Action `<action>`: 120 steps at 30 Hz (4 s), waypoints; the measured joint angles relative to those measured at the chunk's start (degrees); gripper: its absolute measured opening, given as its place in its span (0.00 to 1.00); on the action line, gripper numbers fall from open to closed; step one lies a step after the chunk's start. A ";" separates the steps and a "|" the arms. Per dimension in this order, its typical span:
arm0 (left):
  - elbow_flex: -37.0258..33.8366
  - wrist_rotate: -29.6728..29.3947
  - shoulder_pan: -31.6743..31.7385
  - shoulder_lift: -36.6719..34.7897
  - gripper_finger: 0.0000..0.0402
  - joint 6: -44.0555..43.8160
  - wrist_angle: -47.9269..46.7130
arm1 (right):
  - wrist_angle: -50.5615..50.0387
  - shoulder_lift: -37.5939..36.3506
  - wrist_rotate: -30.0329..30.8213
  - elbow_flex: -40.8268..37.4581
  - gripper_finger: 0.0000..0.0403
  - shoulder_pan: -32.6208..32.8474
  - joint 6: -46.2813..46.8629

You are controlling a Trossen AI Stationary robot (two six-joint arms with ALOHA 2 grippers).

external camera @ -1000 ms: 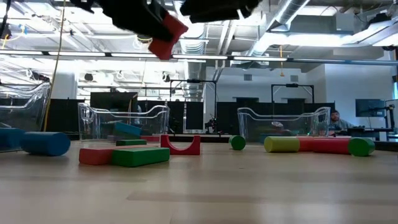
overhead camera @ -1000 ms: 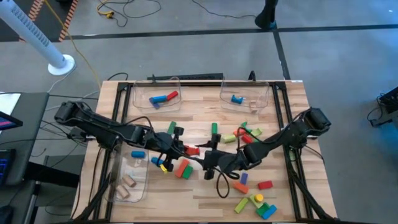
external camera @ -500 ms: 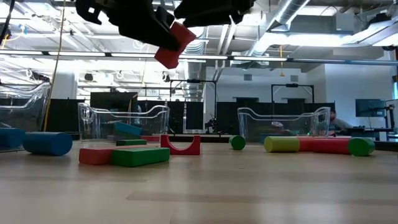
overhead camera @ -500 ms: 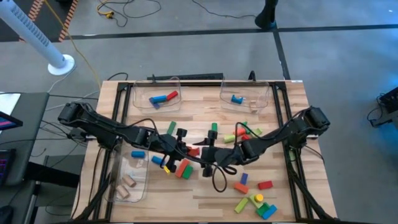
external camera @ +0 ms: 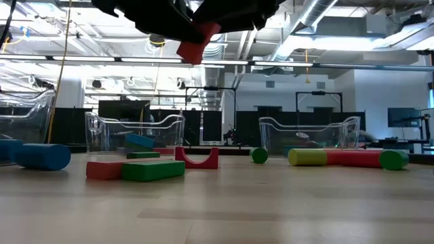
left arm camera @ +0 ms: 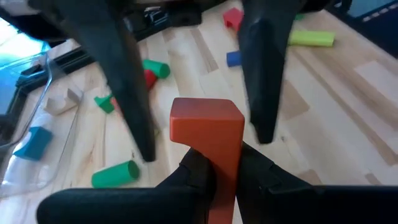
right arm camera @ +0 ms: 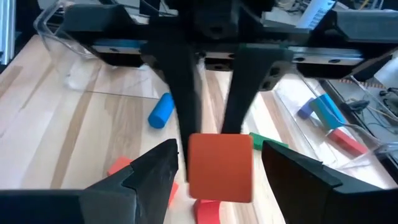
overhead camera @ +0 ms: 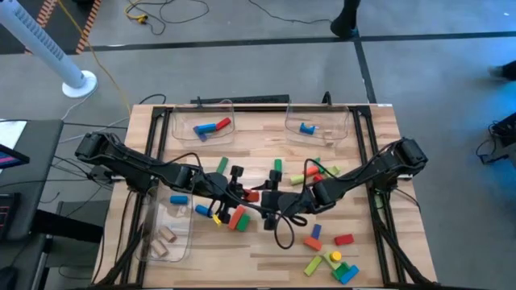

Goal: Sort blocks by size
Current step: Put the orange arch block into the top right transparent bin

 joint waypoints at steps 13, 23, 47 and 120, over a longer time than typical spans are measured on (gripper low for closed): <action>-0.02 2.17 0.06 0.00 0.09 -1.01 1.24 | -0.57 0.00 1.42 0.00 0.47 0.33 -0.50; -0.02 2.22 0.02 0.00 0.09 -1.15 1.19 | -0.96 0.00 1.69 0.00 0.41 0.50 -0.21; -0.02 2.44 -0.18 -0.49 0.42 -0.24 0.00 | -10.28 0.00 2.41 -0.02 0.40 1.30 5.51; -21.40 -0.60 -11.37 -4.44 0.50 -9.42 21.23 | -47.87 -18.27 -14.92 -10.60 0.41 -57.60 11.78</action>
